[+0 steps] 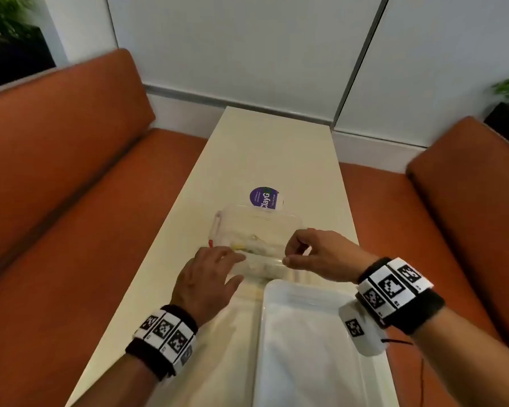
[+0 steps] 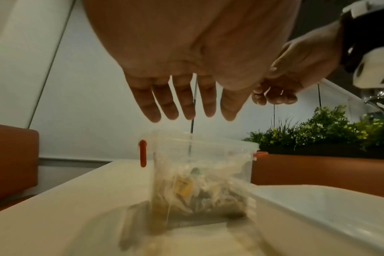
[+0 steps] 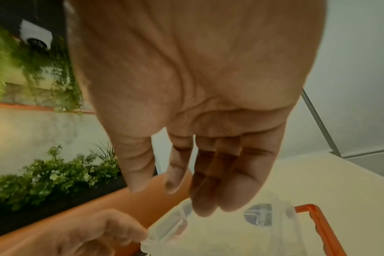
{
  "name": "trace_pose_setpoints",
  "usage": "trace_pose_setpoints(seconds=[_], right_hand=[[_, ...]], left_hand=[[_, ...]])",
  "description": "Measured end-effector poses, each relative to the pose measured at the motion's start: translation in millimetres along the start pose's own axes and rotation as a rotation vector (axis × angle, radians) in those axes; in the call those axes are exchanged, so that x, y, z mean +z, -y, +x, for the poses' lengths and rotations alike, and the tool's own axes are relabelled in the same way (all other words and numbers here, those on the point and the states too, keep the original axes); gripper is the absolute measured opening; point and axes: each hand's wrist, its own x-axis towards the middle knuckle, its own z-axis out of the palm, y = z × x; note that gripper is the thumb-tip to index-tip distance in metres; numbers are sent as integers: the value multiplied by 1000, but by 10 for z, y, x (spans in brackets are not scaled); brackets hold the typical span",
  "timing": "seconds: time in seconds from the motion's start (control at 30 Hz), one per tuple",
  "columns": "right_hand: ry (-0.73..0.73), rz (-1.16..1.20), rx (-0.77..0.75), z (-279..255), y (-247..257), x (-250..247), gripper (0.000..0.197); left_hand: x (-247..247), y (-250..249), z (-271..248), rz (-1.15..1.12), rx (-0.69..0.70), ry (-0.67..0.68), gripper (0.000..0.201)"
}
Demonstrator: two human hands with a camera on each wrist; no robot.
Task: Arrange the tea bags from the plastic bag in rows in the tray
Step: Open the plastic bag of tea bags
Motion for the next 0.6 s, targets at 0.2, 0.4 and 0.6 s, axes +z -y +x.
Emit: trace_pose_setpoints(seconds=[0.2,0.4,0.6], right_hand=[[137,-197,131,681,143,55,40],[256,-349,239,1161,305,121,48],[395,-413,314,1499,224,334,66]], left_hand=[[260,94,257,131,22,-18,32],[329,98,303,26,0,-84,31],[396,118,271,-8,18,-132,40]])
